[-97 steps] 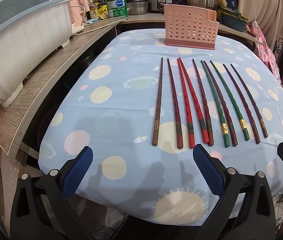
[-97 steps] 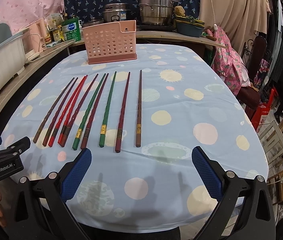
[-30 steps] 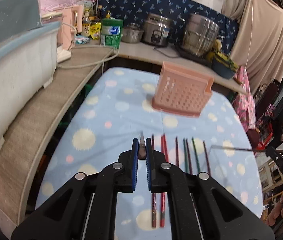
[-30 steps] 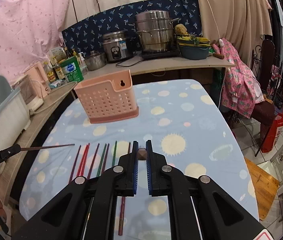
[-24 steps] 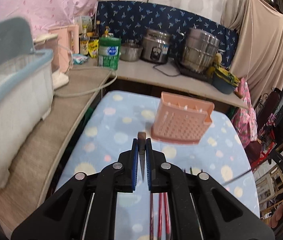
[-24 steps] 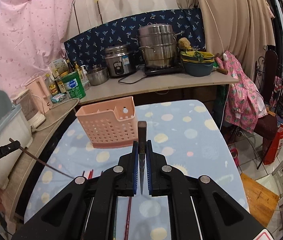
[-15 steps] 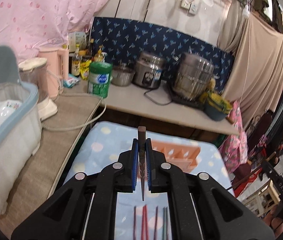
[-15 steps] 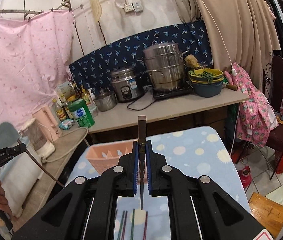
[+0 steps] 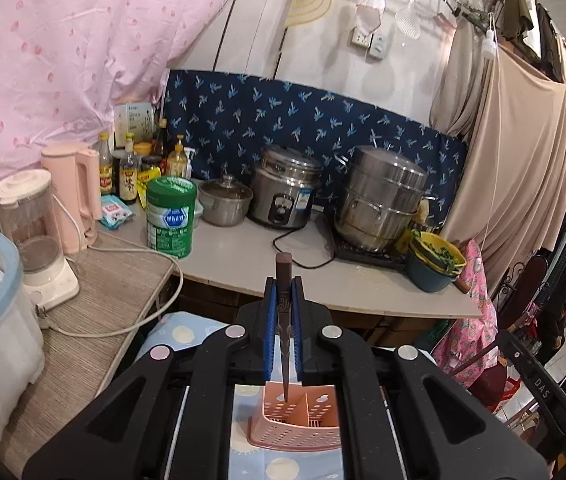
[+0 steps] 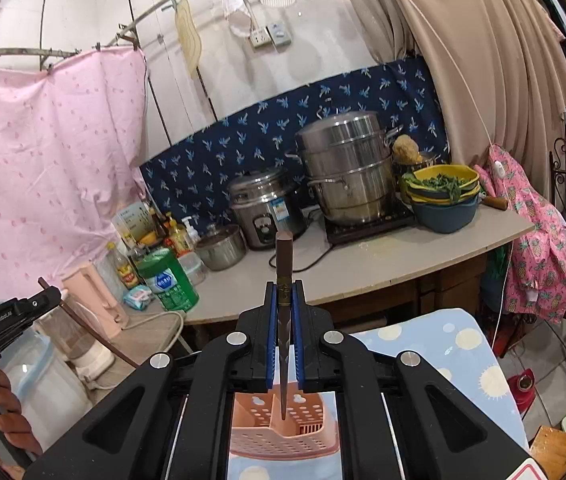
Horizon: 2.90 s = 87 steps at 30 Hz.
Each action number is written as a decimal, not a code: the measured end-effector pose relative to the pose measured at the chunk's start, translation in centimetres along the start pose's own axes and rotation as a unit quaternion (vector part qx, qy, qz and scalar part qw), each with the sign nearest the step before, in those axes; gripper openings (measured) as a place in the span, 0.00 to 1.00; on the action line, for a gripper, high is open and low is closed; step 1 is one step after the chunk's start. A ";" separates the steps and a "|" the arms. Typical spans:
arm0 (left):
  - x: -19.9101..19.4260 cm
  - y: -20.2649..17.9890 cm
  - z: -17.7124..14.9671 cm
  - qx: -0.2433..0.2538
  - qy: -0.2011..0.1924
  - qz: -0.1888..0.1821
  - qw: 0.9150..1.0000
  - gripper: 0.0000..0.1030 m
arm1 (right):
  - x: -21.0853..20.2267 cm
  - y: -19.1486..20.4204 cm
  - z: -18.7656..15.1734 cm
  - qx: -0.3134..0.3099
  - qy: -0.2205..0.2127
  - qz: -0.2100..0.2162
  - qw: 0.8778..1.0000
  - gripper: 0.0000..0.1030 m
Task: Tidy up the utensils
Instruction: 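Lift both held brown chopsticks and carry them over the pink basket, then lower both chopsticks into the pink basket and open both tools, then move both open tools back over the remaining chopsticks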
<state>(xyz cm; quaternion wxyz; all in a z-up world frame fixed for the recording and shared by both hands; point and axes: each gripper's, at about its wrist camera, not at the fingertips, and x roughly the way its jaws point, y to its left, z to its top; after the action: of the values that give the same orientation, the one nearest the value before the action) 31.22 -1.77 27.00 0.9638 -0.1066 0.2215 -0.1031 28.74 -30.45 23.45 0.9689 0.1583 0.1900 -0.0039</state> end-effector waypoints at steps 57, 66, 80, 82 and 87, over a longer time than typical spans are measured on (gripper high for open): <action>-7.9 5.6 -25.1 0.043 0.177 0.088 0.979 0.53 | -13.3 -1.7 -26.1 -0.069 0.178 -0.057 0.980 0.45; -9.5 6.1 -29.2 0.043 0.206 0.085 0.974 0.53 | -13.8 -1.8 -31.2 -0.069 0.223 -0.061 0.970 0.45; -10.0 5.7 -32.7 0.050 0.241 0.078 0.966 0.55 | -13.6 -1.0 -33.8 -0.082 0.245 -0.061 0.964 0.42; -10.0 5.6 -33.0 0.052 0.244 0.076 0.965 0.57 | -13.5 -0.8 -34.0 -0.086 0.247 -0.060 0.963 0.39; -10.2 5.4 -33.8 0.057 0.251 0.071 0.964 0.60 | -13.3 -0.8 -34.5 -0.086 0.255 -0.063 0.961 0.30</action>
<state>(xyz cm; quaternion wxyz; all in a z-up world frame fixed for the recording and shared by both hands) 7.91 0.49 0.02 0.8869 -0.0061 0.4566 -0.0703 3.71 -21.31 -2.19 0.8961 0.0578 0.4399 -0.0085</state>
